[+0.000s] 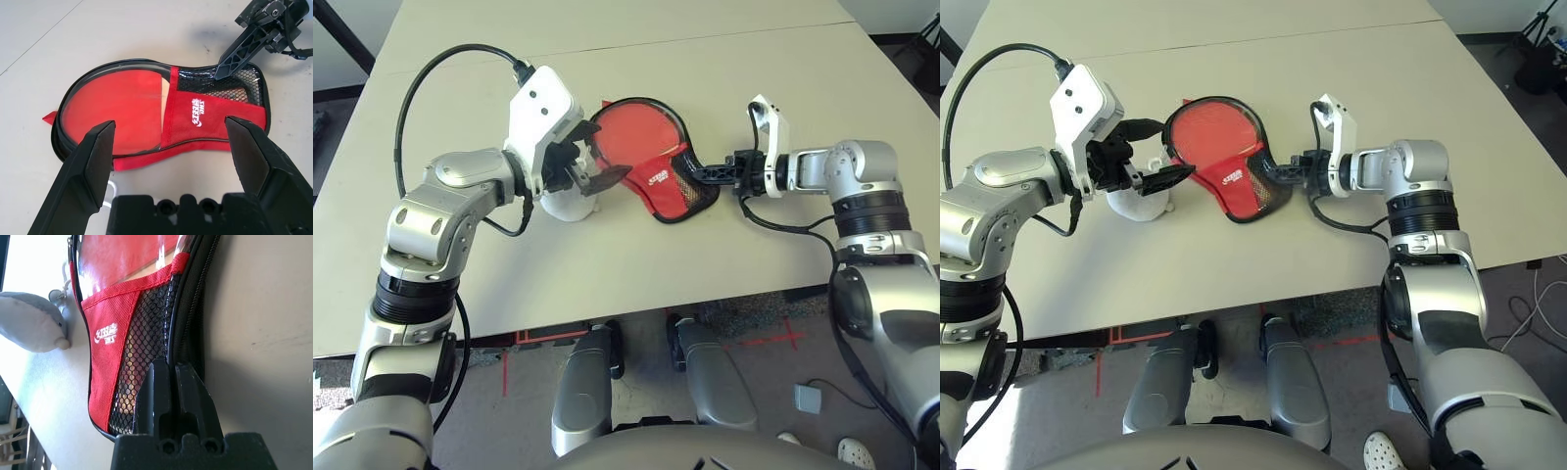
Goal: Store the ping-pong paddle in its case and zip it.
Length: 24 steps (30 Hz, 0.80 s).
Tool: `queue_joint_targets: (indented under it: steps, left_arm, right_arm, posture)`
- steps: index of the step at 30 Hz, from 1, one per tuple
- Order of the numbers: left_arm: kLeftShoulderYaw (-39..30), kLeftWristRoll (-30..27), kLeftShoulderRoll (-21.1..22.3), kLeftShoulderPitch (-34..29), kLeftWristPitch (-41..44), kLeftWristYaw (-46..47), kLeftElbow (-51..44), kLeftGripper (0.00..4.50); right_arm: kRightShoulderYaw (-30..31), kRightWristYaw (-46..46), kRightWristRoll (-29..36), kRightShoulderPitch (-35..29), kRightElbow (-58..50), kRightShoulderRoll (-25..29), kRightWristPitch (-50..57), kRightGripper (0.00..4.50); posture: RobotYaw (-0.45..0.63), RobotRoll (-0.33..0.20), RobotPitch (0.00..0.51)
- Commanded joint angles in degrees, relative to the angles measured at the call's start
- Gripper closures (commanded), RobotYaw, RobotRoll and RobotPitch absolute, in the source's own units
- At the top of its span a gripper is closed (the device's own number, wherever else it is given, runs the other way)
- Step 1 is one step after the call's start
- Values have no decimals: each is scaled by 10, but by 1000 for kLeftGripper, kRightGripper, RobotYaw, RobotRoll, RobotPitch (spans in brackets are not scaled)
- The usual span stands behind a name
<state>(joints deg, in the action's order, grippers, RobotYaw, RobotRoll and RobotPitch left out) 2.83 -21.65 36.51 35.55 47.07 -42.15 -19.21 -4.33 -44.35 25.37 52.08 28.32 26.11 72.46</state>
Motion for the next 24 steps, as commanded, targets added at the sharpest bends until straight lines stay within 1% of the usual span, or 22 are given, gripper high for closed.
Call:
queue_joint_targets:
  steps: [1, 10, 14, 16, 18, 24]
  left_arm:
    - [3, -2, 1, 1, -1, -2, 3, 0]
    - [3, 0, 1, 0, -10, -3, 11, 0]
    - [7, 4, -1, -7, -22, -4, 18, 0]
    - [10, 6, -3, -12, -32, -4, 24, 0]
    - [14, 9, -5, -17, -41, -5, 28, 0]
    - [22, 12, -11, -13, -47, -5, 32, 0]
  right_arm:
    - [-4, 6, 10, -29, -33, 22, 32, 4474]
    - [-37, 19, 69, -116, -191, 77, 138, 4474]
    - [-53, 22, 91, -147, -237, 98, 166, 4474]
    - [-50, 20, 94, -158, -250, 109, 157, 4474]
    - [-46, 23, 89, -158, -241, 114, 135, 4474]
    - [-16, 10, 77, -105, -182, 116, 75, 4474]
  posture:
    - [66, 0, 244]
    - [46, 0, 254]
    - [38, 0, 256]
    - [29, 0, 257]
    - [25, 0, 257]
    - [22, 0, 255]
